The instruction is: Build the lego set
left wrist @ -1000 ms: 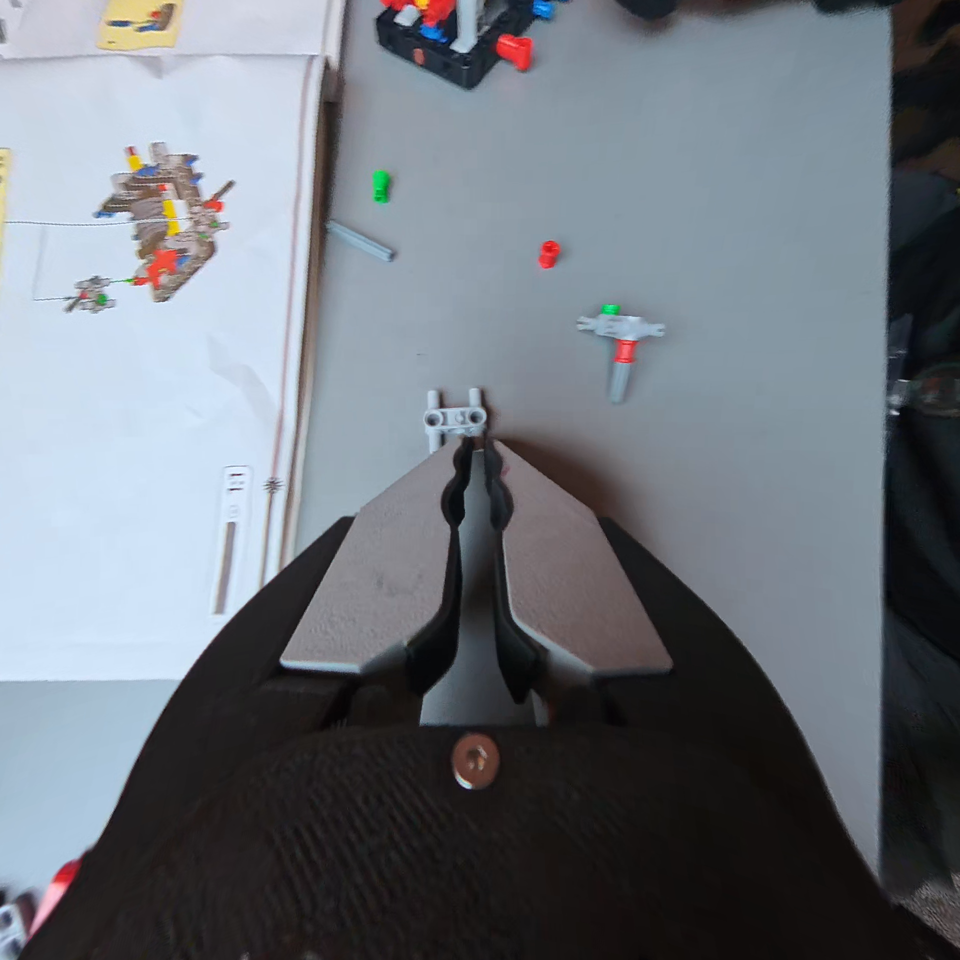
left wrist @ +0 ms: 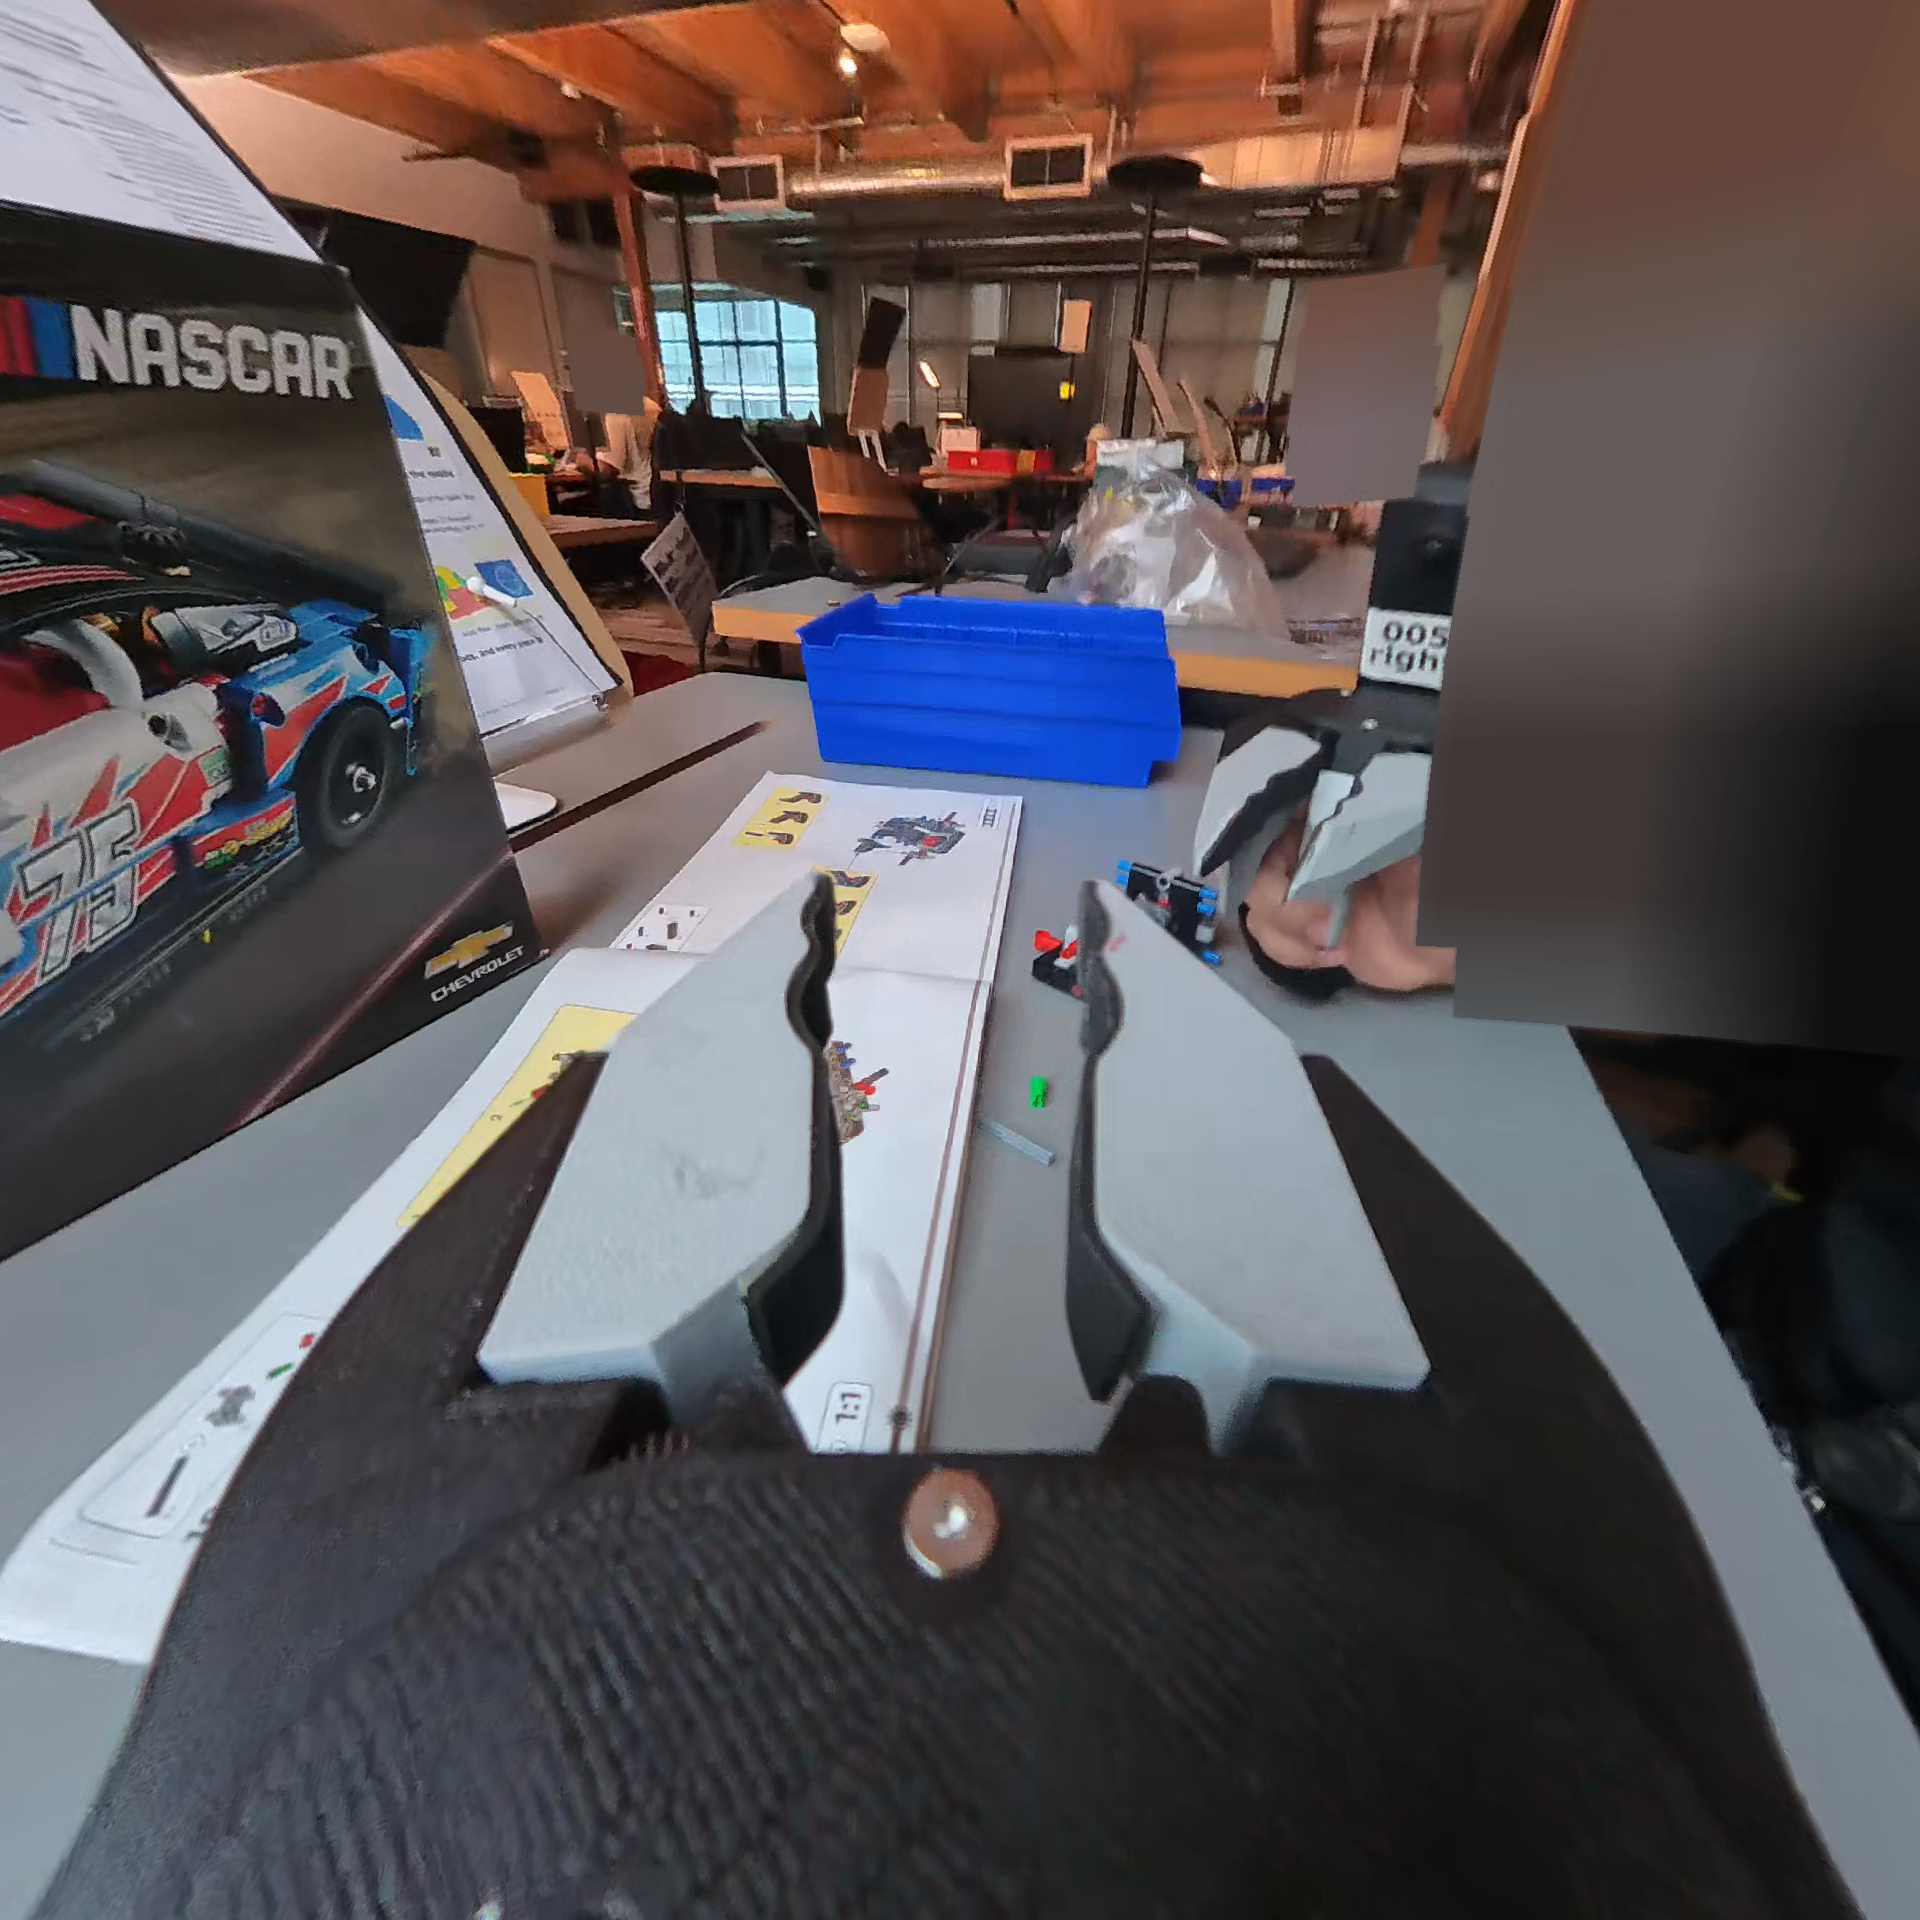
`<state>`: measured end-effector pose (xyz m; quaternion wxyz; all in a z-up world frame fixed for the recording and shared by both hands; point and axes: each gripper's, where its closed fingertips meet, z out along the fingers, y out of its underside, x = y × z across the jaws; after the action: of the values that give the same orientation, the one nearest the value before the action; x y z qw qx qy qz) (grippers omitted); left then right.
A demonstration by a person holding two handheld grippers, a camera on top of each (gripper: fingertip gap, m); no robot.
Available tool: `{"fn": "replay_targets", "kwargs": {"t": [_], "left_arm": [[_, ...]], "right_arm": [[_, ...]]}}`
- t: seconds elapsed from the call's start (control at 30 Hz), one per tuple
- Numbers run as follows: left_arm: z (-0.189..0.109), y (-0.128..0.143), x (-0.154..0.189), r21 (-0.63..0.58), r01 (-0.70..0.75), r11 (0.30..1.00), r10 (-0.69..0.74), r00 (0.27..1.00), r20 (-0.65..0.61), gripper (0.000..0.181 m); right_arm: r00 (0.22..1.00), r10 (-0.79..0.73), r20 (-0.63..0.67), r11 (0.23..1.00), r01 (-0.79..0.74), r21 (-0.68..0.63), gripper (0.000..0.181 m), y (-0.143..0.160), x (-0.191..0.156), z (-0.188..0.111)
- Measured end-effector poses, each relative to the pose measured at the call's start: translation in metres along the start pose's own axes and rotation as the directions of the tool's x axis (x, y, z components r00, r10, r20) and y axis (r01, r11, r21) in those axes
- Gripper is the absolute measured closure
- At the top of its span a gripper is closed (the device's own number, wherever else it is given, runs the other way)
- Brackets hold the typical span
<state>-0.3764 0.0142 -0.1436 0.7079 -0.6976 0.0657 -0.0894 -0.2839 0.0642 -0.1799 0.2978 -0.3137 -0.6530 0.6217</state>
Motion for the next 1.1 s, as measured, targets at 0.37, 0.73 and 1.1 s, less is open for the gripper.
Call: {"fn": "replay_targets", "kwargs": {"t": [0.37,0.73,1.1], "left_arm": [[-0.029,-0.010,-0.020,0.047,0.089,0.995,-0.092,0.994,0.055,0.135],[-0.023,0.001,-0.022,-0.010,0.107,0.994,-0.107,0.993,0.050,0.136],[-0.020,0.013,-0.023,-0.073,0.154,0.985,-0.152,0.988,0.033,0.131]], "right_arm": [[0.988,-0.020,-0.151,0.988,0.042,0.146,0.175,-0.025,0.024,-0.020],[0.977,-0.113,-0.182,0.983,0.137,0.124,0.179,-0.026,0.026,-0.023],[0.943,-0.152,-0.294,0.983,0.176,0.054,0.171,-0.018,0.048,-0.025]]}}
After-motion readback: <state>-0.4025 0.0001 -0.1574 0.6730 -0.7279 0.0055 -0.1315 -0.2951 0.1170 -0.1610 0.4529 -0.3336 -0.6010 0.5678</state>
